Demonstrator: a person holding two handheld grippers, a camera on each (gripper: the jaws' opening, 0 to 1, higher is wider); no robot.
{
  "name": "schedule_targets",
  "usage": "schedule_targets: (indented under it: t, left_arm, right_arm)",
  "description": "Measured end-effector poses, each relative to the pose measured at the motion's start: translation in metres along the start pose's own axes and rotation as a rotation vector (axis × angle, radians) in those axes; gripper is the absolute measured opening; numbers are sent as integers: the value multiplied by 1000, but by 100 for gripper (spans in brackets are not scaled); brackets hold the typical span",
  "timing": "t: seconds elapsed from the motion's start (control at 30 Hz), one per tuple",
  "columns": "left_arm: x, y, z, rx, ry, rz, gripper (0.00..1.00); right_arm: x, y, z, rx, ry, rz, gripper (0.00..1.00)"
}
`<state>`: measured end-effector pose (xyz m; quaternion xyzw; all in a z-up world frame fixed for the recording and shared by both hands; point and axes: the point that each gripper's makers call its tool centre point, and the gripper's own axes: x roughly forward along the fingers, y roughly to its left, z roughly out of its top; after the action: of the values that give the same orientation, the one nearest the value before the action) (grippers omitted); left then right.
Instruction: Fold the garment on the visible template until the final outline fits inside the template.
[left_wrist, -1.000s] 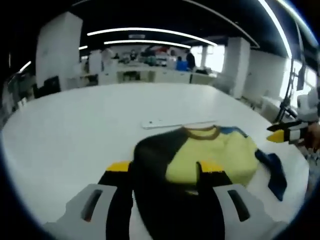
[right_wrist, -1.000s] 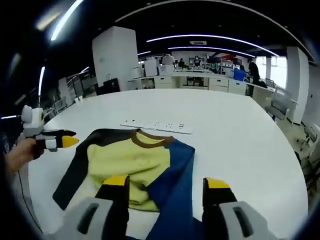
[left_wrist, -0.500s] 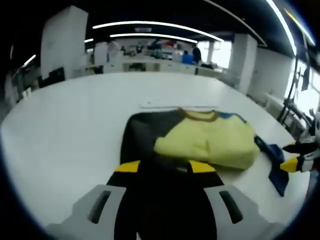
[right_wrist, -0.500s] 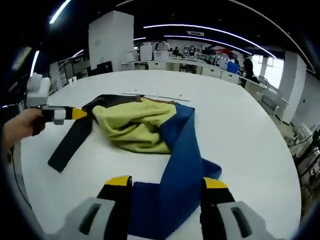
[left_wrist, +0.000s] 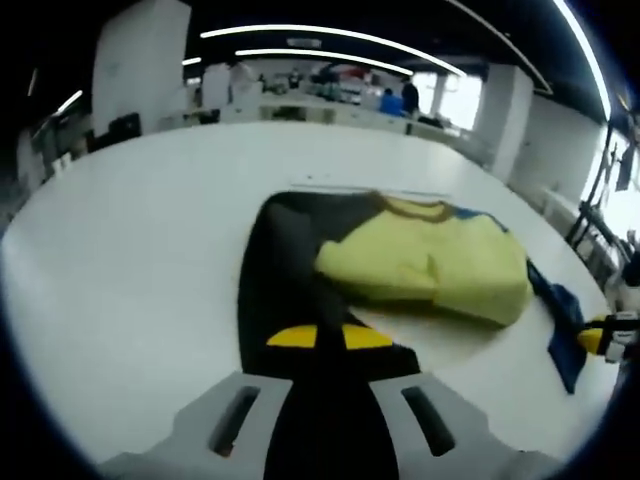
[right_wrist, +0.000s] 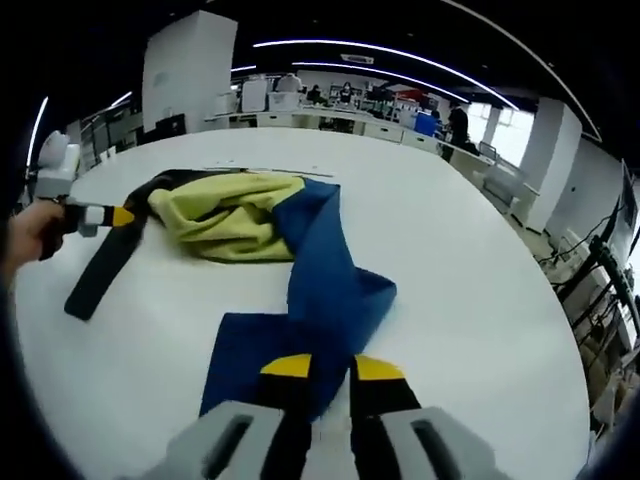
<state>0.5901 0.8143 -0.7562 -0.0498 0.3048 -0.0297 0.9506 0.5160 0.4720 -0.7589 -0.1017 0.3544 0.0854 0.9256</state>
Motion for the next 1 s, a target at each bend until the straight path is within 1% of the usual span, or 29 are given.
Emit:
schedule_targets:
  t: [0.03, 0.07, 0.1, 0.17, 0.23, 0.27, 0.33, 0.43, 0.5, 0.53, 0.6, 0.7, 0.73, 0.77, 0.83, 0.9, 0.93, 0.97, 1.0]
  left_arm:
    - [-1, -1, 2, -2, -9, -1, 0]
    - [-2, 0, 4, -5, -23, -6, 0]
    - [-3, 4, 6, -5, -30, -5, 0]
    - [-3, 13, 9, 19, -27, 11, 0]
    - [-4, 17, 12, 32, -26, 21, 0]
    - [-4, 19, 13, 39, -25, 24, 0]
    - [-4, 26, 13, 49, -14, 33, 0]
    - [-3, 33, 15, 52, -7, 37, 0]
    - [-3, 41, 18, 68, -5, 46, 0]
    - [-2, 47, 21, 73, -8, 53, 0]
    - [-2, 52, 25, 85, -7, 58, 0]
    - [0, 58, 27, 115, -1, 62, 0]
    - [1, 60, 28, 116, 0, 61, 0]
    - [2, 59, 28, 122, 5, 55, 0]
    - [3, 64, 27, 145, 20, 69, 0]
    - [3, 67, 25, 139, 24, 69, 0]
    - [3, 68, 24, 137, 24, 68, 0]
    - [4, 70, 25, 136, 28, 67, 0]
    - [4, 71, 24, 138, 31, 69, 0]
  right_arm:
    - [-1, -4, 2, 1, -9, -3, 0]
    - [-2, -6, 3, 0, -13, -6, 0]
    - [-3, -11, 4, -8, -13, -15, 0]
    - [-5, -20, 7, -18, -16, -27, 0]
    - [-7, -28, 11, 5, -20, -24, 0]
    - [-8, -35, 14, 26, -19, -23, 0]
    - [-7, -48, 18, 23, -2, -21, 0]
    - [-3, -68, 28, 40, -7, -15, 0]
    - [-2, -81, 33, 34, 7, -18, 0]
    - [-1, -90, 38, 23, 7, -23, 0]
    - [2, -106, 44, 16, 1, -44, 0]
    - [11, -120, 50, -5, 10, -45, 0]
    - [15, -122, 50, -24, 16, -30, 0]
    - [19, -126, 51, -29, 16, -34, 0]
    - [28, -128, 47, -63, 41, -28, 0]
    - [35, -132, 43, -58, 69, -20, 0]
    - [36, -133, 41, -39, 76, -18, 0]
    - [37, -136, 37, -3, 101, -24, 0]
    - [39, -139, 38, -11, 99, -23, 0]
